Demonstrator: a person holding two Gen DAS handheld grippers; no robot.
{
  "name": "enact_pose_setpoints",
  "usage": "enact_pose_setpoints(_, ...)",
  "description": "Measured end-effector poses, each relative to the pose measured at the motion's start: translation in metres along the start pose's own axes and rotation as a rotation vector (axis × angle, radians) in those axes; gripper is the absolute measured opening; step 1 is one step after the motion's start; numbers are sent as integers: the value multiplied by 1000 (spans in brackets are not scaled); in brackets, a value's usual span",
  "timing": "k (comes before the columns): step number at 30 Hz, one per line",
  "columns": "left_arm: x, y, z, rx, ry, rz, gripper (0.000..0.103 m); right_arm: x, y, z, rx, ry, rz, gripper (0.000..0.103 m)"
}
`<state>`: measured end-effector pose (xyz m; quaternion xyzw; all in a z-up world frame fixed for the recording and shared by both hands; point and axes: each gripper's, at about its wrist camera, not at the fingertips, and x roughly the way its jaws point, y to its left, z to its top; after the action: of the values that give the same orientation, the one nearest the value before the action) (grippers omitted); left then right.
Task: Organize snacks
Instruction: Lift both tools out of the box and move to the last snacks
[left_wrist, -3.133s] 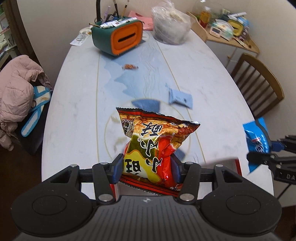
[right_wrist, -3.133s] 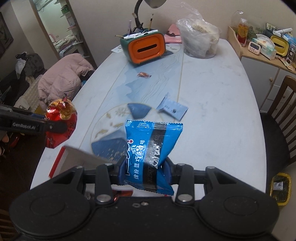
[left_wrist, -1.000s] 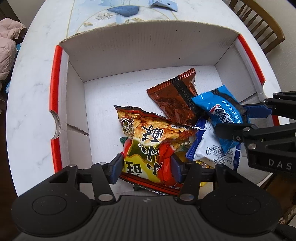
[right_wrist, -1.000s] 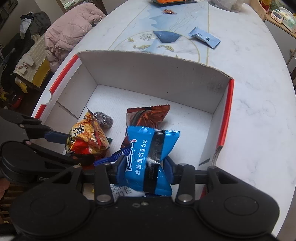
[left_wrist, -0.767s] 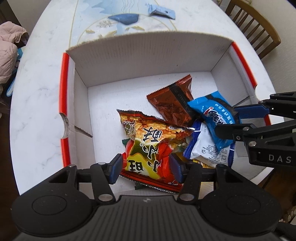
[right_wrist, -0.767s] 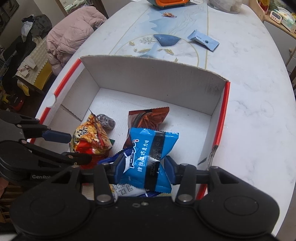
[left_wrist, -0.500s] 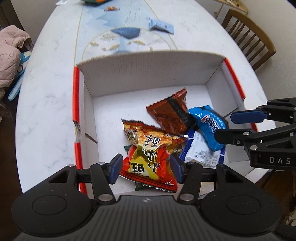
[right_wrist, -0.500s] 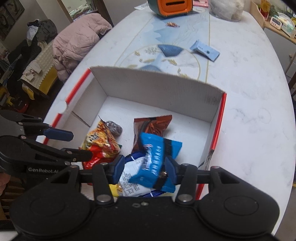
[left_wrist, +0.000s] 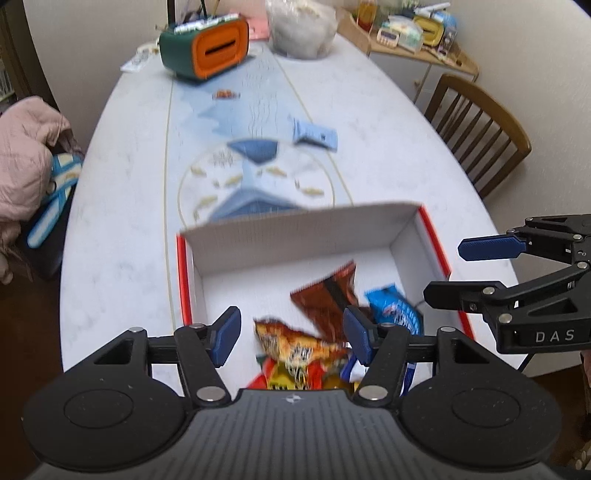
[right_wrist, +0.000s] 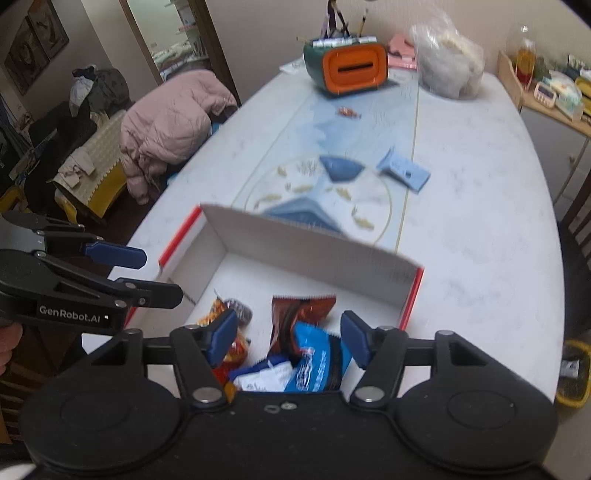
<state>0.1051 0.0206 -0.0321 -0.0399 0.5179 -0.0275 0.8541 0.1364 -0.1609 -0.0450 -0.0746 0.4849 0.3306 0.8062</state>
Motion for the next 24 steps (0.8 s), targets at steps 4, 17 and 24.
enact_pose_setpoints(4, -9, 0, 21, 8, -37, 11, 61, -7, -5, 19, -17, -31, -6, 63)
enact_pose_setpoints(17, -4, 13, 104, -13, -121, 69, 68, -8, -41, 89, -76, -105, 2, 85)
enact_pose_setpoints(24, 29, 23, 161, -47, -130, 106, 70, 14, -75, 126, -130, -108, 25, 97)
